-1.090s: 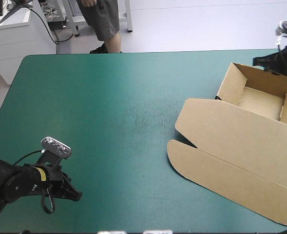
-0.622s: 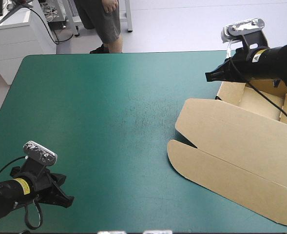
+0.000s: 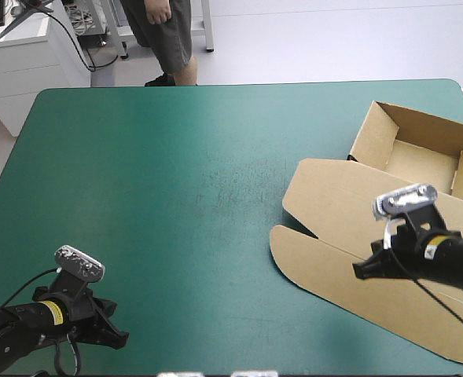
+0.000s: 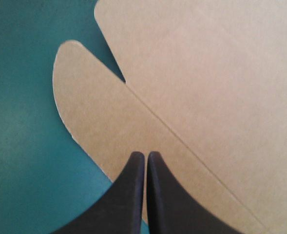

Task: Fold the box

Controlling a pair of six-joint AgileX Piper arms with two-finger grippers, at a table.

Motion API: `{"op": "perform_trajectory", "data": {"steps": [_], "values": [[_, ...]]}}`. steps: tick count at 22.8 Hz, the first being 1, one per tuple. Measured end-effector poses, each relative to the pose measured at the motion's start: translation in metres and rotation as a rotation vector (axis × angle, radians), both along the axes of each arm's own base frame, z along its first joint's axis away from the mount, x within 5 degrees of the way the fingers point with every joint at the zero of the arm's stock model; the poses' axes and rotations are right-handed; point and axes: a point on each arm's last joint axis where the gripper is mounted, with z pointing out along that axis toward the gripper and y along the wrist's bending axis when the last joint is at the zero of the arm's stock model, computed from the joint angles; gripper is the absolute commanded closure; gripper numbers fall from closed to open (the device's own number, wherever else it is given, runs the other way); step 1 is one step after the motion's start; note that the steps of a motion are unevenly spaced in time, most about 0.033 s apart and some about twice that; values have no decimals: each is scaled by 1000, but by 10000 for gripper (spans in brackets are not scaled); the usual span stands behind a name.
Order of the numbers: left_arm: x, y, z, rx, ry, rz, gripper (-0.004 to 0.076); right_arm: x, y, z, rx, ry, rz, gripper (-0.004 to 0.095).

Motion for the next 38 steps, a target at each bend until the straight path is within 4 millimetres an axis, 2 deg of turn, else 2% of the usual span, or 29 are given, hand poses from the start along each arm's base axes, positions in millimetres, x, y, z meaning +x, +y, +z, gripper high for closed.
{"op": "perform_trajectory", "data": {"steps": [8, 13, 18, 26, 38], "values": [[0, -3, 1, -30, -8, -29, 732, -76, -16, -59, 27, -111, -1, 908], [-1, -5, -1, -43, 6, -37, 732, -97, -21, -69, 45, -196, 5, 908], [-3, -6, -19, -35, 47, -48, 732, -106, -22, -75, 53, -228, 5, 908], [-4, -6, -39, -26, 87, -47, 732, -106, -22, -85, 41, -199, 11, 908], [-7, -5, -43, -11, 116, -51, 732, -109, -22, -90, 41, -137, 19, 908]]}}
